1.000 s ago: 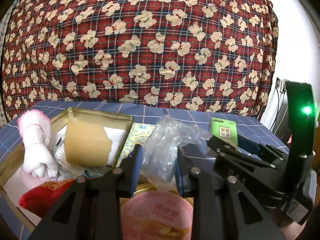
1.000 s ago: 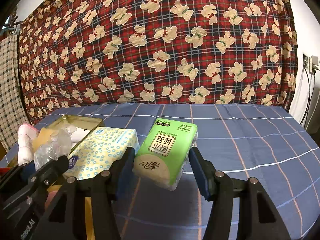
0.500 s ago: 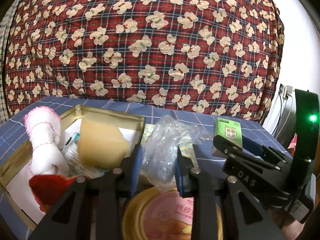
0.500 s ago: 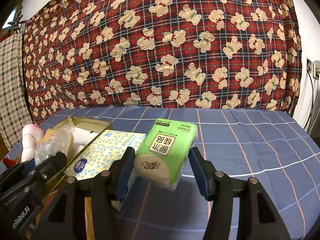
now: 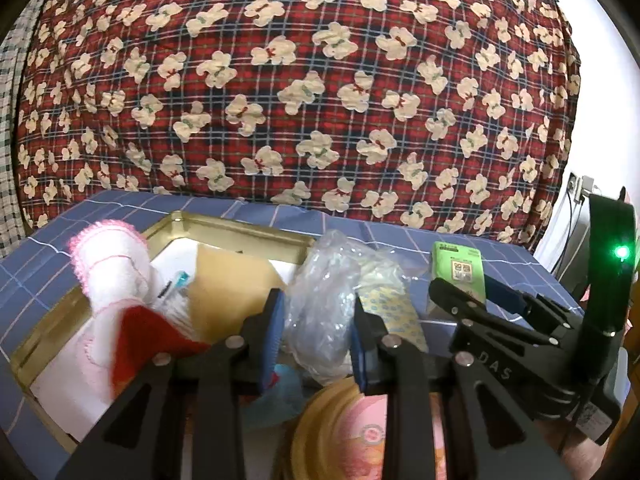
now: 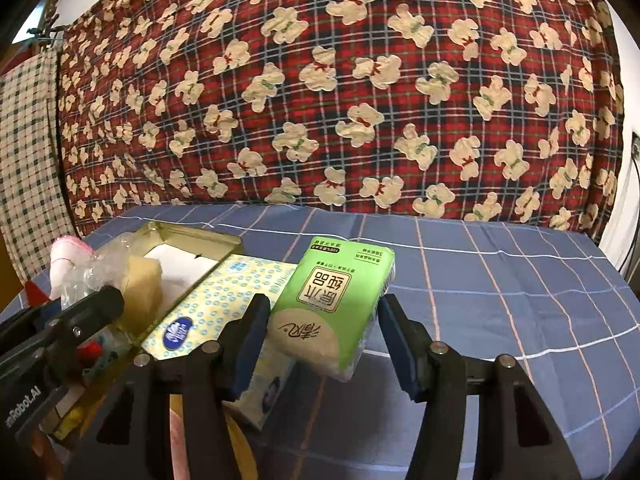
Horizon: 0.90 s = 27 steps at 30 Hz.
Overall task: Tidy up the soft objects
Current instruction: 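Carry the plastic bag with the left gripper while the right gripper carries the tissue pack toward the tray, then open the left gripper over the tin tray while the right gripper releases the tissue pack there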
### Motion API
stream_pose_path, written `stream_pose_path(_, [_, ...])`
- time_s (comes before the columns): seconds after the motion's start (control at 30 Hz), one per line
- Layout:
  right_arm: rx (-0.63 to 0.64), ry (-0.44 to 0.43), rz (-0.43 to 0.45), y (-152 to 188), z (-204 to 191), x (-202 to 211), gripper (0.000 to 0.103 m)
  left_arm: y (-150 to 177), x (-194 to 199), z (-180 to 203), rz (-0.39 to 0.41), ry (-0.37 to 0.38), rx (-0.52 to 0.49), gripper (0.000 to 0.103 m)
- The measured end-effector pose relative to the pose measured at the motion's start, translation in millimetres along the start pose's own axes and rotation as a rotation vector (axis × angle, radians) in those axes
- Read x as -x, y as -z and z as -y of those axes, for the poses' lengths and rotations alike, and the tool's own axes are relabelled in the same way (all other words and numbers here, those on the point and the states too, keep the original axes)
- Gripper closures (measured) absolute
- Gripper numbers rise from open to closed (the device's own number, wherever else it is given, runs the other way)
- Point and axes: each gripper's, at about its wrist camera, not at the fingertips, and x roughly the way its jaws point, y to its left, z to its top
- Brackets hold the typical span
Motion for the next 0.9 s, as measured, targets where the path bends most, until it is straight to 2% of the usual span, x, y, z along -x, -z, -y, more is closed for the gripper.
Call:
stream_pose_path(0.23, [-0.004,-0.076,0.014,-20.4,-15.2,6.3,0.044,-8.9,6.6,-19.0,-0.001,-0.031,0.01,0.075])
stream_pose_path(0.57, [0.064,-0.2,0.005,-54.8,-75.5,14.1,0.044,-20.6,26.3,-53.0,0.002,-0.116,0.012,0.074])
stream_pose_path(0.73, [0.108,-0.211,-0.039,-58.6,-105.5,4.9,0.044,-21.7,30.9,-73.7,-0.006,-0.172,0.03,0.074])
stream_pose_path(0.9, [0.138,-0.214,-0.13,-49.8,-123.5,-13.4,0.044,-18.3,29.8,-95.0,-0.028,-0.22,0.057,0.074])
